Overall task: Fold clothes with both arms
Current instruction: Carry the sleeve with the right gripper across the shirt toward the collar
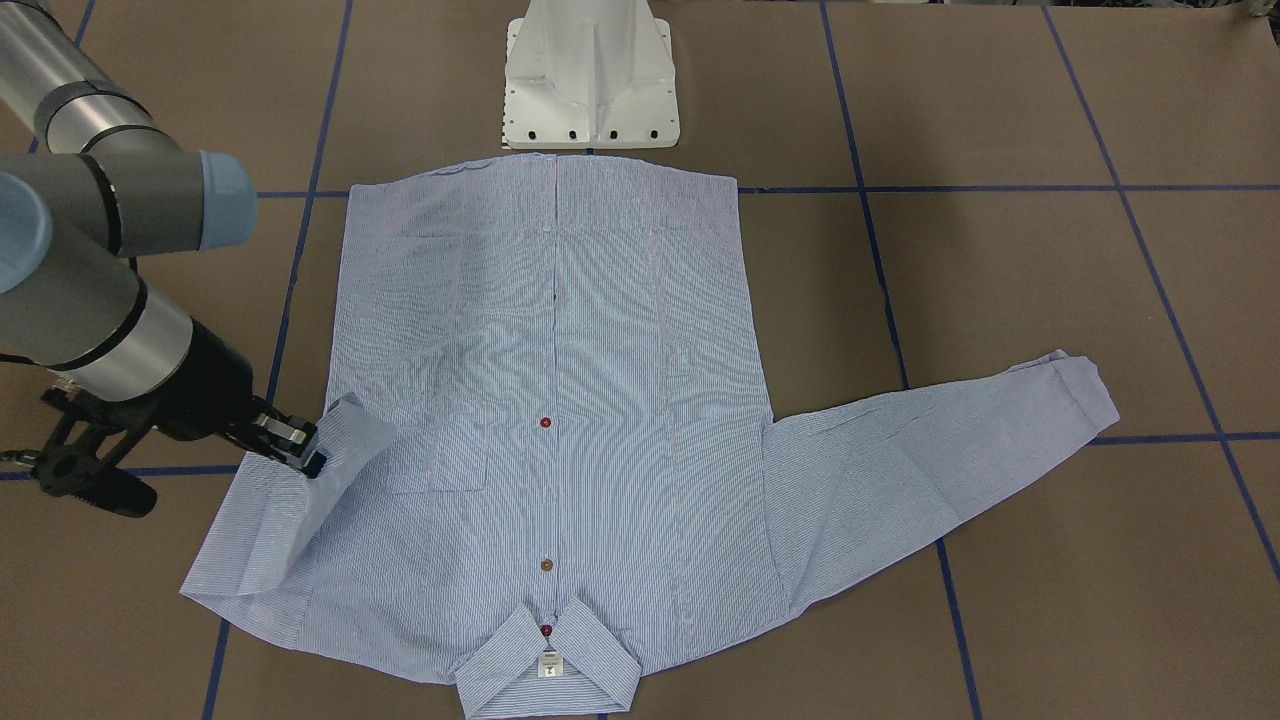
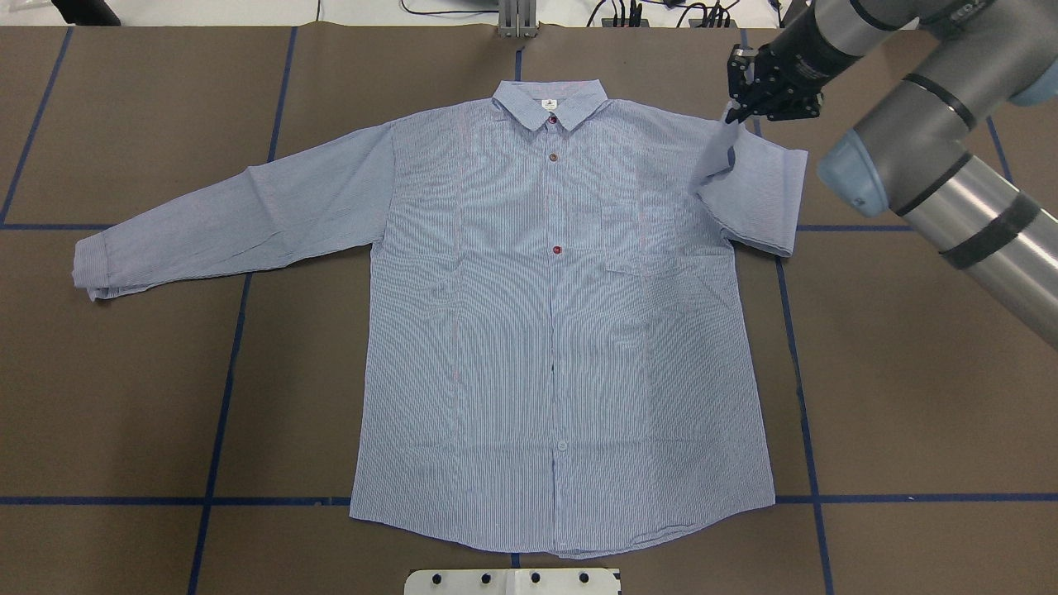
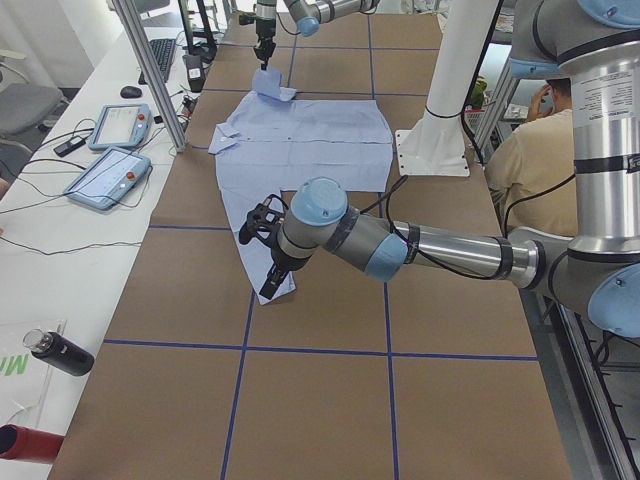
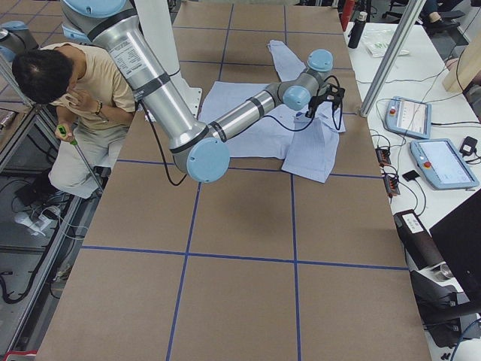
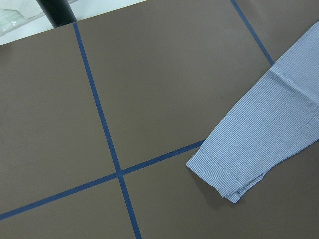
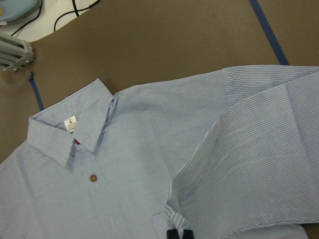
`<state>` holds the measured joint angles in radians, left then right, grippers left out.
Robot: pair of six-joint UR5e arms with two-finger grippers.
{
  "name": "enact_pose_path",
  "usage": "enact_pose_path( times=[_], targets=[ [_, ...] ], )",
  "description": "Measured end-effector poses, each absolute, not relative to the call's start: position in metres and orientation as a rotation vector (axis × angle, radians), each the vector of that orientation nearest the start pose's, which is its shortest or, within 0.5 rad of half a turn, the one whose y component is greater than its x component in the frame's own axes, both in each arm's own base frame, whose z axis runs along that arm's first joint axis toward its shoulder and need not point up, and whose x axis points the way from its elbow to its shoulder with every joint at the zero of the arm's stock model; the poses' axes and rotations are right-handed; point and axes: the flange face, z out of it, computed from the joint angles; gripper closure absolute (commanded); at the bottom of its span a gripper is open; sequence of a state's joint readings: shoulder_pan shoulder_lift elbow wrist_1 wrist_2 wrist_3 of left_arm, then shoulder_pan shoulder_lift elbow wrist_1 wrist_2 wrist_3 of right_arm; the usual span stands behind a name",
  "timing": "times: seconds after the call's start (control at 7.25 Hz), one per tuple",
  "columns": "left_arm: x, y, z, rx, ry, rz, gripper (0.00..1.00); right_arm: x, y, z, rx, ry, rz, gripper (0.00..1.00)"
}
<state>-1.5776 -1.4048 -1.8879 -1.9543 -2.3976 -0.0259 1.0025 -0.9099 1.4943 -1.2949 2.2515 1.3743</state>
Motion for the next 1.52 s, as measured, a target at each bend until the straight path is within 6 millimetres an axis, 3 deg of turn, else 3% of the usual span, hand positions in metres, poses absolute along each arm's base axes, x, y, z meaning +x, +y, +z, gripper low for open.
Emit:
enact_pose_path(
  times=[0.41,0.69,1.52],
  targets=[
    [-0.063,-0.439,0.529,0.498,0.811,0.192,0.01,-0.414,-0.638,0.183,0.011,-1.029,0.447,1.0],
    [-0.063,-0.44,0.53,0.496,0.811,0.191,0.01,-0.449,-0.637,0.145,0.026,-1.033,0.427,1.0],
    [-0.063,-0.44,0.531,0.494,0.811,0.191,0.01,-0.536,-0.603,0.099,0.095,-1.011,0.413,1.0]
  ],
)
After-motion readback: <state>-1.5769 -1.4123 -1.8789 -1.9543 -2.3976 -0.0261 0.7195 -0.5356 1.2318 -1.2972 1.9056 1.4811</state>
